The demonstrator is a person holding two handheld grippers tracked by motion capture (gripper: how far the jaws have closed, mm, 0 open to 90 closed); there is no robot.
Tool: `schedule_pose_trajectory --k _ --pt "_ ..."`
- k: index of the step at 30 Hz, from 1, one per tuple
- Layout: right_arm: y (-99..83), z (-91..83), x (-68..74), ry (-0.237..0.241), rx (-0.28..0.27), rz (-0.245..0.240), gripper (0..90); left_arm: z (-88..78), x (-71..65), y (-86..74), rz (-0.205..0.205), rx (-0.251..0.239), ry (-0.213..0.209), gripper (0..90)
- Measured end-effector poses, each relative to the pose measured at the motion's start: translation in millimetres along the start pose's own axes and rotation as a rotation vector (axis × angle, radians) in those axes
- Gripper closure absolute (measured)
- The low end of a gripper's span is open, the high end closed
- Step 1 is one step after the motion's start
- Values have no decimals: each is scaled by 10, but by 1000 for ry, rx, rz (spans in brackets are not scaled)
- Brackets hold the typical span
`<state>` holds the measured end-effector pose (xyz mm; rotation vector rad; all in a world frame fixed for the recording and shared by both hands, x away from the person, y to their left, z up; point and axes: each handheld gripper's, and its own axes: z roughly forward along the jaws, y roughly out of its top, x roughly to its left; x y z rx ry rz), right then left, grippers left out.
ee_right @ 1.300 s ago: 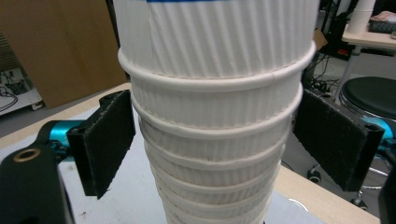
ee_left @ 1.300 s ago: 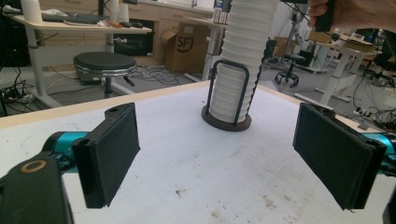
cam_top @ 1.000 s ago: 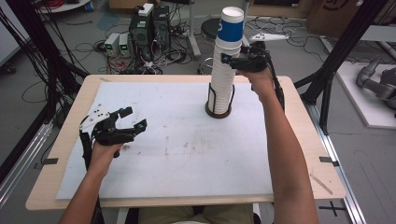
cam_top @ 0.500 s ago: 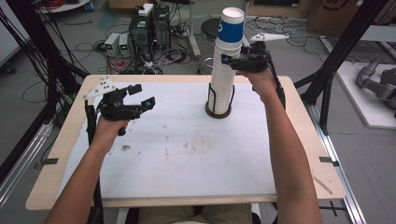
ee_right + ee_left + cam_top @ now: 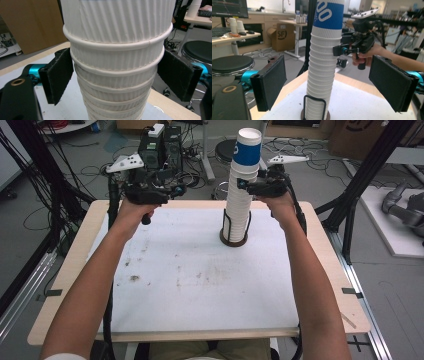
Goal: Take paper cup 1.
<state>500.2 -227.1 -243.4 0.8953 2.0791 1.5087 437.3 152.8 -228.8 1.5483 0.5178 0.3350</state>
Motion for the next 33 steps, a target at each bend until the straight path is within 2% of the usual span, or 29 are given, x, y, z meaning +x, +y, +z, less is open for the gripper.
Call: schedule_pose_trajectory --k 1,3,6,7,8,9,10,11,12,13,16,17,19,20,21,22,24,25,26,27,30,32,33 --pt "0 -1 0 0 1 -1 154 105 8 64 19 25 2 142" --pt "-2 -2 -5 3 0 -5 155 156 9 96 23 26 -2 142" --pt "-1 0 -1 2 0 -4 156 311 17 198 36 38 -12 142" --pt "-1 2 -1 2 0 -11 156 414 30 260 39 39 -23 142" --pt "-1 2 -1 2 1 -10 157 414 30 260 39 39 -23 142" --pt "-1 3 -6 2 -1 -14 157 512 40 310 50 45 -28 142" --pt "-2 3 -9 4 -2 -14 158 512 40 310 50 45 -28 142" --pt "-2 -1 -9 5 1 -12 159 609 50 342 49 55 -38 142" --pt "-3 -3 -10 6 2 -15 160 609 50 342 49 55 -38 142" --pt "-2 -6 -12 7 4 -17 160 700 55 359 56 64 -46 142" --pt "0 -10 -15 8 7 -19 161 788 59 373 58 69 -50 142" --pt "2 -10 -17 8 9 -24 162 886 60 414 65 79 -57 142" --pt "3 -7 -16 7 9 -26 162 994 57 476 69 83 -59 142" --pt "3 -7 -16 7 9 -26 162 994 57 476 69 83 -59 142" --pt "3 0 -10 7 8 -29 163 1137 54 571 74 83 -64 142" --pt "3 0 -10 7 8 -29 163 1137 54 571 74 83 -64 142" --pt "7 5 -4 6 10 -29 164 1246 43 633 74 78 -67 142" --pt "9 3 -2 4 15 -32 176 1325 36 660 82 47 -68 142" --pt "9 3 -2 4 15 -32 176 1325 36 660 82 47 -68 142" --pt "10 0 -3 2 20 -33 176 1415 43 660 64 44 -65 142" --pt "8 -7 -9 4 23 -29 176 1497 37 649 63 61 -60 142" --pt "6 -11 -24 5 24 -25 176 1562 8 660 68 66 -64 142" --pt "7 -10 -21 4 24 -24 177 1620 -23 682 86 68 -72 142"
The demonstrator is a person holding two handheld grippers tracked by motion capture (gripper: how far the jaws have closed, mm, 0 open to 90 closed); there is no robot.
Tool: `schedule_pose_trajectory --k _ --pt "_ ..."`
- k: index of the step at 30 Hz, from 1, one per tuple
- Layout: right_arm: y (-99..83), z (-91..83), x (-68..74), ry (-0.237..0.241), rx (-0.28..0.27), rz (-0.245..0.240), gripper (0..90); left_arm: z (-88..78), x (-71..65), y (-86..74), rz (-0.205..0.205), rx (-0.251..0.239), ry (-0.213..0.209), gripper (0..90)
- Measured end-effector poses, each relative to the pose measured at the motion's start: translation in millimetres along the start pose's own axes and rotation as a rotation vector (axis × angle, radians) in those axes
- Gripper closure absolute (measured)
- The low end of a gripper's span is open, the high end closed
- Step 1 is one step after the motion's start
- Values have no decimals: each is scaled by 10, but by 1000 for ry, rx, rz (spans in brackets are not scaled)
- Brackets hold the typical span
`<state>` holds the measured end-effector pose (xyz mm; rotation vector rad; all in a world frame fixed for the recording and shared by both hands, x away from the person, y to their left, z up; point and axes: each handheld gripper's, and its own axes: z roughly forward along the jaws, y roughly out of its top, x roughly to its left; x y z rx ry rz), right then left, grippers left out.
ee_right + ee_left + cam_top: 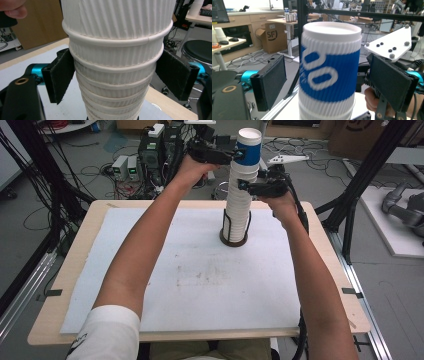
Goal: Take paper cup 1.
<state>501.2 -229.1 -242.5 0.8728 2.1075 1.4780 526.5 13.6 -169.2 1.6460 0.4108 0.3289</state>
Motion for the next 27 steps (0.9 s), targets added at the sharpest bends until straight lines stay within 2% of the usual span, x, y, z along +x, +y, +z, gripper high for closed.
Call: schedule_pose_trajectory --k 9,10,11,12,13,14,17,18,19,22,27 --pt "2 4 12 2 0 0 177 162 -25 63 12 29 3 142" --pt "1 4 7 1 0 2 178 195 -35 70 11 39 23 142" --pt "1 4 7 1 0 2 178 195 -35 70 11 39 23 146" --pt "1 4 6 3 0 3 178 206 -43 75 13 39 31 178" --pt "1 4 8 2 1 2 178 206 -43 75 13 39 31 248" --pt "1 4 8 2 1 3 178 204 -72 93 35 32 40 257" --pt "0 1 2 3 2 7 178 206 -96 109 53 28 51 268" --pt "1 -3 1 1 4 7 179 183 -111 138 45 -2 57 273" --pt "1 -3 1 1 4 7 179 183 -111 138 45 -2 57 278" --pt "1 -2 7 2 4 8 179 124 -138 221 36 -61 66 279" --pt "2 2 11 5 3 3 179 45 -156 306 39 -81 73 279"
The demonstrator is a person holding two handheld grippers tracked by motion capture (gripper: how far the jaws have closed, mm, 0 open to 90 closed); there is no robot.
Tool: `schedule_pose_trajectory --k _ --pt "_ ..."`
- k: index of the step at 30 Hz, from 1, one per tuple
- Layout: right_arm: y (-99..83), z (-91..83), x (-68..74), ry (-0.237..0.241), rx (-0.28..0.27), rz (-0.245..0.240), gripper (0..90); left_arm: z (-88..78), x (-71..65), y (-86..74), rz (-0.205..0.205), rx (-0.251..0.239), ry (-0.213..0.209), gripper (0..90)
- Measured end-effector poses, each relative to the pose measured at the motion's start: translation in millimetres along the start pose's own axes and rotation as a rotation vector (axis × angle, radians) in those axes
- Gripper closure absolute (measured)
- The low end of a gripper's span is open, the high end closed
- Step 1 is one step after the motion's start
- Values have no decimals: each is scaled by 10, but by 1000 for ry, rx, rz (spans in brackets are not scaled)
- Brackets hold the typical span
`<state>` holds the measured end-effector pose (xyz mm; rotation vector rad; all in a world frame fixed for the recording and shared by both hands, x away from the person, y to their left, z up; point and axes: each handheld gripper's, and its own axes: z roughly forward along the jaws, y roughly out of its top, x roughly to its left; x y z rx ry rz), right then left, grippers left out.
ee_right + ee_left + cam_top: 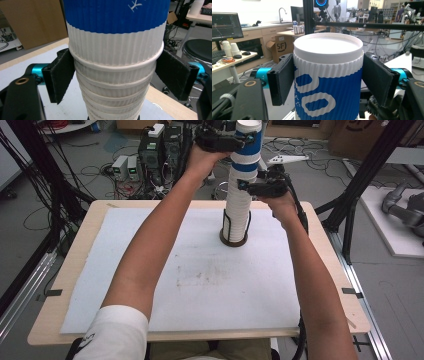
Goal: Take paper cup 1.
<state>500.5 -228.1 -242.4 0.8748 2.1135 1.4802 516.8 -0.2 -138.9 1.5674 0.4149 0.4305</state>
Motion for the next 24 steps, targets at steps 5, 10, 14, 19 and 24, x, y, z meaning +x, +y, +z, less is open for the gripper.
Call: schedule_pose_trajectory --k 5,10,14,19,24 --pt "7 18 39 -6 -3 -5 174 -126 -16 101 -15 -50 19 279" --pt "12 19 59 -19 -1 -11 170 -253 1 195 -28 -95 39 280" --pt "-3 -5 49 -36 -7 -14 169 -433 45 265 -26 -117 55 280" --pt "-39 -91 29 -32 2 -5 171 -719 91 190 -3 -86 71 280" --pt "-101 -191 42 -21 18 -14 171 -947 128 -95 -20 -50 57 280"
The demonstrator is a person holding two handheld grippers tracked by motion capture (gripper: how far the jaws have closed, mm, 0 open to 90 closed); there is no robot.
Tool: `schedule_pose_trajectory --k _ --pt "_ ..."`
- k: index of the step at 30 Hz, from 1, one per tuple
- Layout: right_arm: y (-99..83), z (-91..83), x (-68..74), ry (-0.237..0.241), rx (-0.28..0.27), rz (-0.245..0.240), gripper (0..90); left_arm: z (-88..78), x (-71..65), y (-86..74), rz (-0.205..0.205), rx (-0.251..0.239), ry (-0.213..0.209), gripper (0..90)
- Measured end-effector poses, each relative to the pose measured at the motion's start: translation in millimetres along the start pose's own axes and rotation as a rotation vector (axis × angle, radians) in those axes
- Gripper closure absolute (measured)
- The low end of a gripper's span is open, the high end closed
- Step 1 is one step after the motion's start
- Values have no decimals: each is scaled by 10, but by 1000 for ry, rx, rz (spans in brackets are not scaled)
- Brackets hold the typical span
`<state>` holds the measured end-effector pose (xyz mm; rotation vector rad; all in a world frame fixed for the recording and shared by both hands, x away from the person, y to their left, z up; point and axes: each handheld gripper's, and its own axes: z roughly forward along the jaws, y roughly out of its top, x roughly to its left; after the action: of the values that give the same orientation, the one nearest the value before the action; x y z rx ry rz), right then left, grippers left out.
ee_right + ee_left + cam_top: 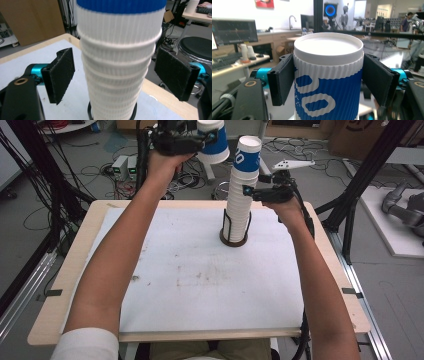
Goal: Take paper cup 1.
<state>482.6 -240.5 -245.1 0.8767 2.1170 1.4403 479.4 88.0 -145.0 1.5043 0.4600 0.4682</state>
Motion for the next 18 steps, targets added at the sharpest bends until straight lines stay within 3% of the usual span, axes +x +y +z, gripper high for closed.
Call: schedule_pose_trajectory --k 1,3,6,9,10,15,18 --pt "-18 -24 8 1 3 -1 171 0 0 0 0 0 0 280" --pt "-59 -77 28 7 13 -7 171 -138 11 -187 -15 18 -7 280" --pt "-112 -136 49 18 19 -12 171 -227 9 -303 -22 29 -14 280" --pt "-242 -272 107 49 17 -6 171 -412 -30 -536 -41 37 -28 280" --pt "-242 -272 107 49 17 -6 171 -412 -30 -536 -41 37 -28 279" --pt "-511 -406 216 69 41 -5 171 -658 -142 -869 -73 17 -49 279" --pt "-647 -478 287 78 42 -8 172 -782 -204 -1004 -65 27 -47 279"
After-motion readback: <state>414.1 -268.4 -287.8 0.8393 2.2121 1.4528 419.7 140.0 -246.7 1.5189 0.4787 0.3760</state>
